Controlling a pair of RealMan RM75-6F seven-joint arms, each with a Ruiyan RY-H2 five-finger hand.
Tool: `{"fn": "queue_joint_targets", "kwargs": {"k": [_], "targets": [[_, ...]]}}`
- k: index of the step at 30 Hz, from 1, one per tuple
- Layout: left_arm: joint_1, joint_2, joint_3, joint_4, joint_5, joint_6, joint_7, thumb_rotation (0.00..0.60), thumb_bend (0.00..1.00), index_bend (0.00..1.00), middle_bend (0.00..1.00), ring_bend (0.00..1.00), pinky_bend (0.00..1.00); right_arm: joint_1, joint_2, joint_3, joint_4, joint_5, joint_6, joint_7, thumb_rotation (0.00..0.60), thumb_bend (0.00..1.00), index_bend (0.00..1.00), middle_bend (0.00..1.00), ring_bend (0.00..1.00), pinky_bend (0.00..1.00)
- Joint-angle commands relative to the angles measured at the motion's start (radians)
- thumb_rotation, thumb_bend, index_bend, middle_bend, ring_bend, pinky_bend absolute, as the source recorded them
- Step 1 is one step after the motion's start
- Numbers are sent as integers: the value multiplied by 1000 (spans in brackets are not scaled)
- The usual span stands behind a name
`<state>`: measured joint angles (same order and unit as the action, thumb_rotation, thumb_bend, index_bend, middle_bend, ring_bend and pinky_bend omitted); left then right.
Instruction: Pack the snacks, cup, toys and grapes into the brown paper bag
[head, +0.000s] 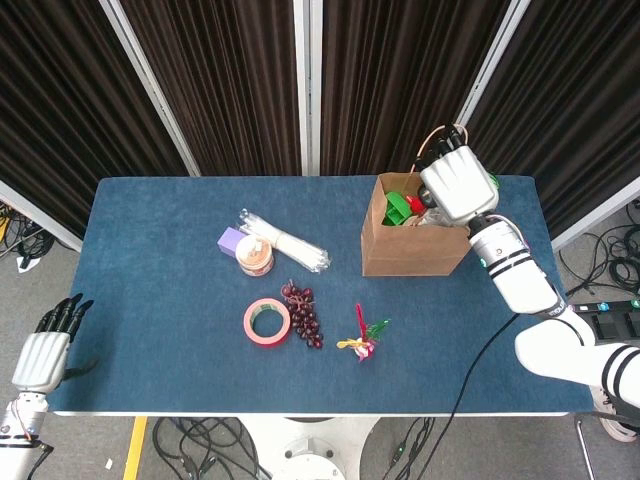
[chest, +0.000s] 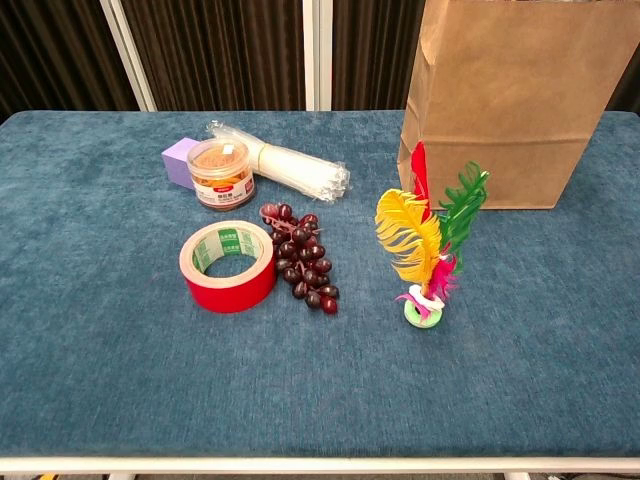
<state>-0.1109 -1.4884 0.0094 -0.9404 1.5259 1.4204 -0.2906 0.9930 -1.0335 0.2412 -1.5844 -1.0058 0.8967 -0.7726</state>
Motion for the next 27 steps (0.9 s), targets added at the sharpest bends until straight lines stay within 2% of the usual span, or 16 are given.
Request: {"fn": "queue_joint_targets", "kwargs": {"k": [1,10,17,23,27], "targets": [[0,0,-1,0,-1,-1,0,600,233,137,133,27,167,4,-2,0,-2,-3,3,5,600,0,283,352,171,97],[0,0,-2,0,-2,1,-5,600,232,137,133,27,167,1,3,20,-27,-24,48,54,600,0,277,347,167,91],[0,0,-4,-1,-3,4,-8,600,232,137,133,28,168,-7,-18,83,-78,-71,155,138,600,0,275,345,167,90],[1,0,-6,-1,-3,7,-11,600,233,137,133,27,168,-7,-31,134,-173,-101,224,196,600,0,274,346,169,95],[2,1,-7,-2,-3,10,-10,600,234,138,133,27,168,-16,-14,131,-277,-105,208,224,600,0,272,346,177,109]]}}
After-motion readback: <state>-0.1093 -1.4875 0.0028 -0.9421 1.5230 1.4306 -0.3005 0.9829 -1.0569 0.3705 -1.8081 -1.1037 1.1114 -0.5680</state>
